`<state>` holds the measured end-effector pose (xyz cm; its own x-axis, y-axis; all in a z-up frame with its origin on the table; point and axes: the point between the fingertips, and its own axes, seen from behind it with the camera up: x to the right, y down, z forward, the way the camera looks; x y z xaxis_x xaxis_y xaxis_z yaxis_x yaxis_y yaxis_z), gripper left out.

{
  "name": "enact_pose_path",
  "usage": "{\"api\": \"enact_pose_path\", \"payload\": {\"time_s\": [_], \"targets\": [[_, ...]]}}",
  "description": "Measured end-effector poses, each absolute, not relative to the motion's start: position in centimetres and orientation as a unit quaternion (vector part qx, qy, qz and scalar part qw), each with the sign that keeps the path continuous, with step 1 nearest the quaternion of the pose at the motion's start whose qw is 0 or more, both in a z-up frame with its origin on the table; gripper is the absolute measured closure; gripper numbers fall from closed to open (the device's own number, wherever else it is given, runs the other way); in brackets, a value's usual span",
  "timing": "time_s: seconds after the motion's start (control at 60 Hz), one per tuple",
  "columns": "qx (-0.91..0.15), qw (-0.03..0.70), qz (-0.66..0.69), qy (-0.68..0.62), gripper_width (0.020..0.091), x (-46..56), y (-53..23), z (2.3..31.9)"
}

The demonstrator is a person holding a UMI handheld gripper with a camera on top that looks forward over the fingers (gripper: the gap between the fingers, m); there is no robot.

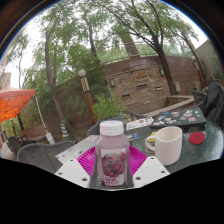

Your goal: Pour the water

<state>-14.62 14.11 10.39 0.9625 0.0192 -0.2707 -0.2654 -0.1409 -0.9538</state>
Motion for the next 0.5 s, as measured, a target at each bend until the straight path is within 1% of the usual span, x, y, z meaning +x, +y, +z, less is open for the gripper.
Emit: {"api": "enact_pose_path", "payload": {"time_s": [0.017,0.033,0.1,0.117,0.183,0.217,0.25,0.267,0.283,0.35,0.367,0.4,0.417,0.467,0.5], "targets": [[-0.744,0.65,0.121,0.096,0.0673,-15.6,14.3,11.1],[-0.735,0.655,0.142,0.108,0.0673,-14.6,14.3,12.6],[-0.699,0.663,0.21,0.169,0.0674,-12.3,14.9,16.7],[-0.688,0.664,0.23,0.184,0.0675,-12.4,15.3,16.9],[-0.632,0.645,0.334,0.268,0.0676,-10.2,15.5,19.7],[-0.6,0.622,0.399,0.305,0.0676,-10.4,15.6,19.8],[-0.559,0.583,0.474,0.351,0.0677,-10.0,15.6,20.0],[-0.531,0.549,0.521,0.38,0.0677,-9.4,15.3,20.4],[-0.509,0.532,0.546,0.4,0.0679,-9.5,15.6,20.7],[-0.399,0.404,0.673,0.473,0.068,-8.9,15.0,20.7],[-0.387,0.393,0.683,0.479,0.0677,-8.3,15.5,19.9],[-0.364,0.368,0.695,0.498,0.0675,-7.8,15.5,19.2],[-0.36,0.363,0.693,0.509,0.0677,-7.8,15.8,19.4],[-0.351,0.355,0.696,0.517,0.0676,-7.0,15.6,18.6],[-0.335,0.344,0.703,0.524,0.0676,-6.7,15.1,18.6]]}}
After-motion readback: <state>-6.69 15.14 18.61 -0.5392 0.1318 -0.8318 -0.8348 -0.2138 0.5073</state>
